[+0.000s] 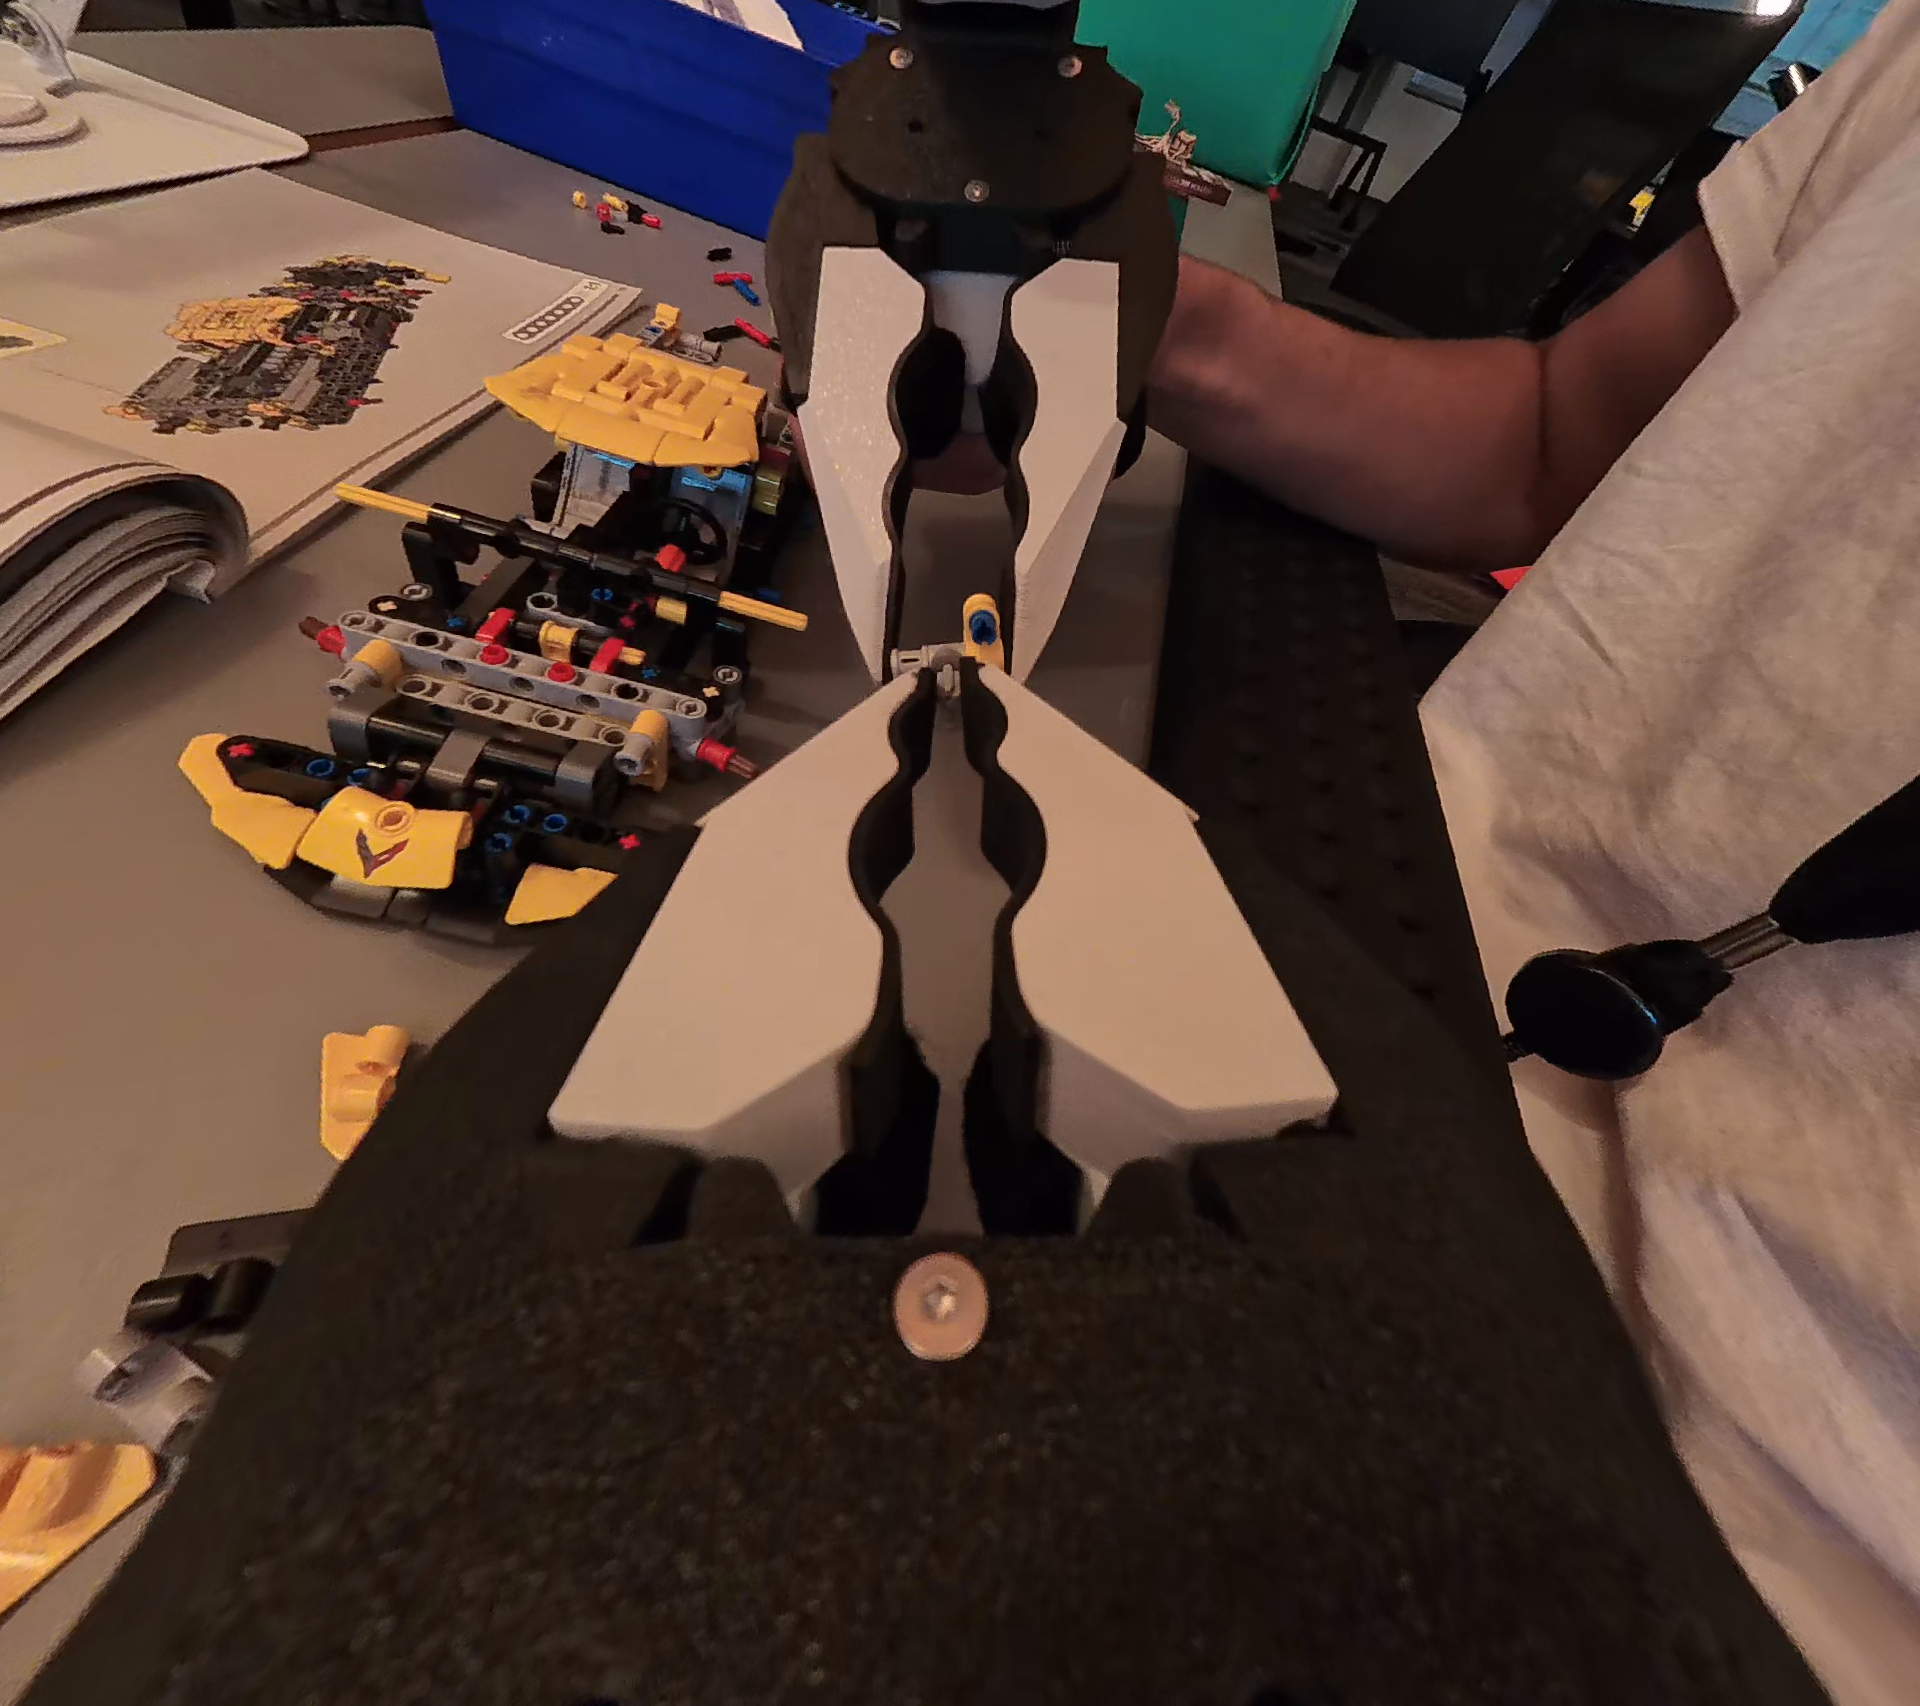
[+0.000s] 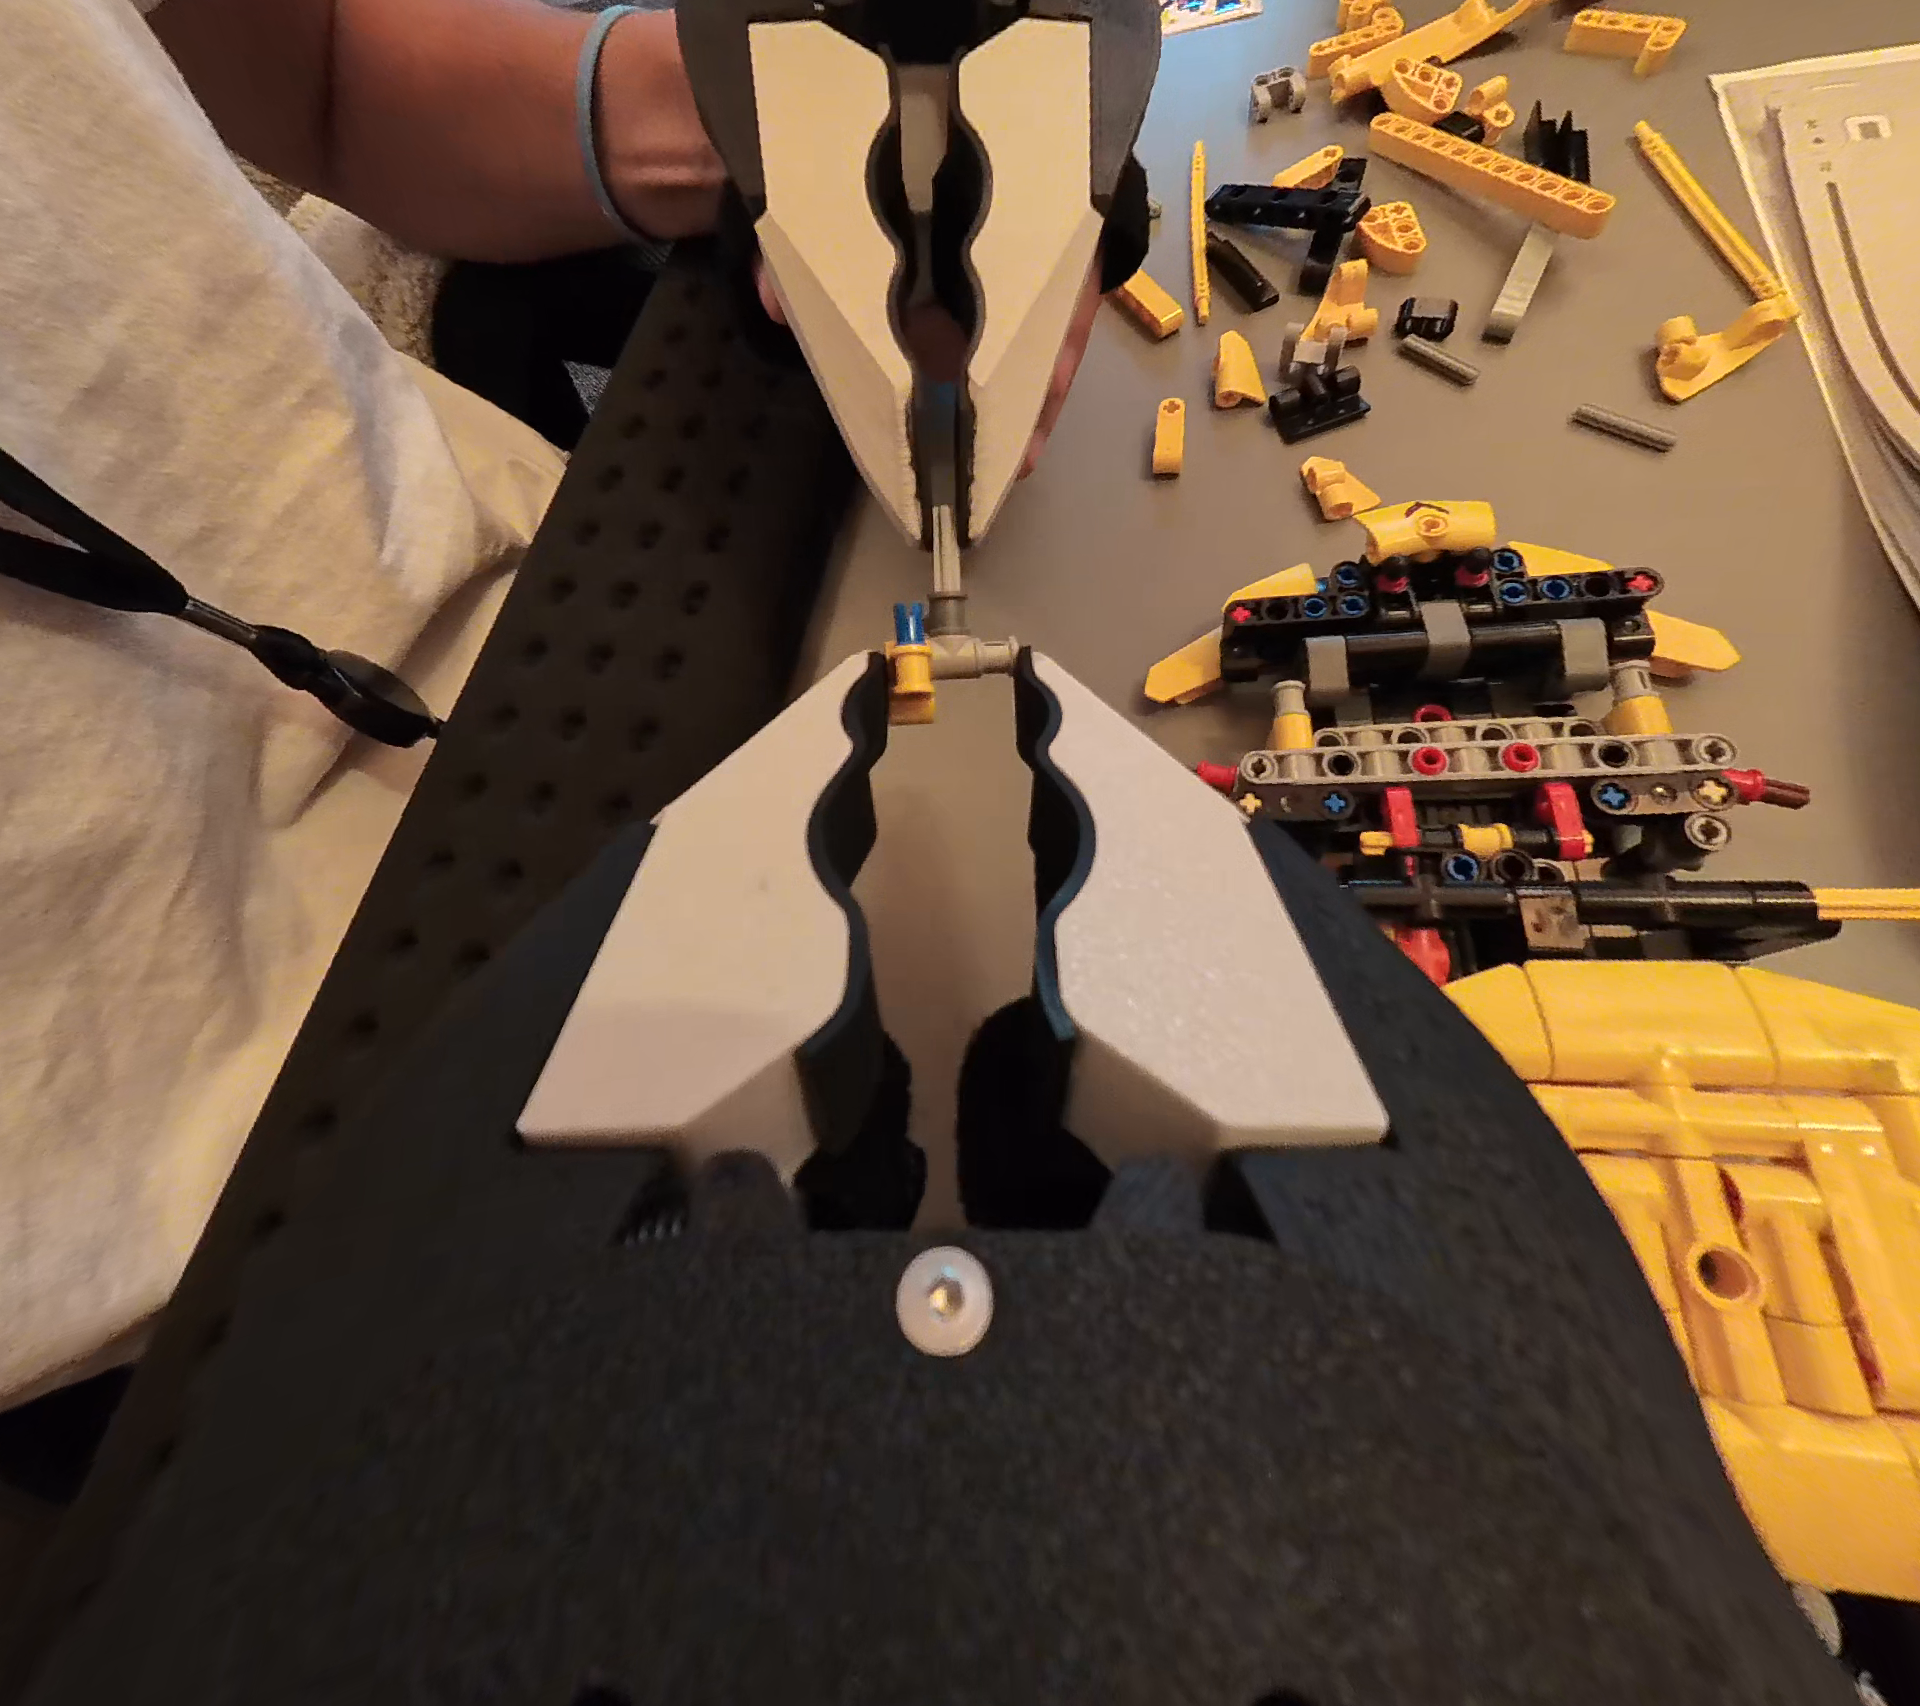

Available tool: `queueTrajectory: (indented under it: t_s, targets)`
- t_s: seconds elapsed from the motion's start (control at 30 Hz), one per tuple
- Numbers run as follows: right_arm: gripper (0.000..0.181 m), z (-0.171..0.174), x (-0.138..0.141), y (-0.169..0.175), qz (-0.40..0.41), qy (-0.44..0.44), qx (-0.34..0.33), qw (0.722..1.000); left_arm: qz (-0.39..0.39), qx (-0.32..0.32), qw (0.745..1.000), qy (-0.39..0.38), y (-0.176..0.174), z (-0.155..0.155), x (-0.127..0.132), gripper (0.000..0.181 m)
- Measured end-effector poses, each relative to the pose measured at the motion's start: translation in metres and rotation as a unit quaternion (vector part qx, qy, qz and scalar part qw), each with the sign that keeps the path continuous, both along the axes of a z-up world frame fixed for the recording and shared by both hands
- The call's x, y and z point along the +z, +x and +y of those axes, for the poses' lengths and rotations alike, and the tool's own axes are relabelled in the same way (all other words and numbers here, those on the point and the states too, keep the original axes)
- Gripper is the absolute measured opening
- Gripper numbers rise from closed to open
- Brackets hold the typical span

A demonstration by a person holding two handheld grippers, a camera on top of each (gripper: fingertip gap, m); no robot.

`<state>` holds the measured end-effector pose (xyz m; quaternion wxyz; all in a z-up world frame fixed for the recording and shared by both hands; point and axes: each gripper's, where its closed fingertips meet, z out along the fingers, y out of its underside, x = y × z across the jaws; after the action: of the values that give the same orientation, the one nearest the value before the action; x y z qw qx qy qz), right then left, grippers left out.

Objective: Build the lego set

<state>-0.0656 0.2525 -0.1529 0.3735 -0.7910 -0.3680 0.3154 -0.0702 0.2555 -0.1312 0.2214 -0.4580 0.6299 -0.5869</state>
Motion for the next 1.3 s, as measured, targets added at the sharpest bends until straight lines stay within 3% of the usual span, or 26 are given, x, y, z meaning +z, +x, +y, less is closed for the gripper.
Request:
queueTrajectory:
  t_s: [0.37, 0.47, 0.57, 0.7, 0.8, 0.93, 1.13, 1.3]
  targets:
    - [0.024, -0.003, -0.004, 0.000, -0.008, -0.010, 0.005, 1.000, 0.010, -0.007, 1.000, 0.022, 0.000, -0.003, -0.006, 0.004]
    - [0.024, 0.008, 0.000, 0.005, -0.013, 0.021, -0.027, 0.999, 0.009, 0.018, 1.000, 0.011, 0.004, 0.007, -0.002, 0.004]
    - [0.038, 0.030, 0.033, 0.024, 0.015, 0.091, -0.111, 0.990, -0.002, 0.069, 0.995, -0.076, 0.013, 0.042, 0.018, 0.004]
    - [0.044, 0.043, 0.073, 0.061, 0.087, 0.107, -0.215, 0.967, -0.013, 0.179, 0.972, -0.154, 0.032, 0.126, 0.039, 0.004]
    - [0.043, 0.041, 0.080, 0.069, 0.132, 0.110, -0.238, 0.956, -0.011, 0.224, 0.962, -0.156, 0.049, 0.175, 0.045, 0.004]
    - [0.039, 0.048, 0.070, 0.102, 0.125, 0.141, -0.297, 0.936, 0.006, 0.256, 0.958, -0.132, 0.073, 0.220, 0.037, 0.004]
    - [0.040, 0.045, 0.077, 0.146, 0.165, 0.138, -0.346, 0.913, 0.023, 0.279, 0.951, -0.134, 0.102, 0.254, 0.021, 0.004]
    - [0.041, 0.041, 0.073, 0.159, 0.161, 0.141, -0.360, 0.908, 0.019, 0.305, 0.952, -0.020, 0.113, 0.264, 0.016, 0.004]
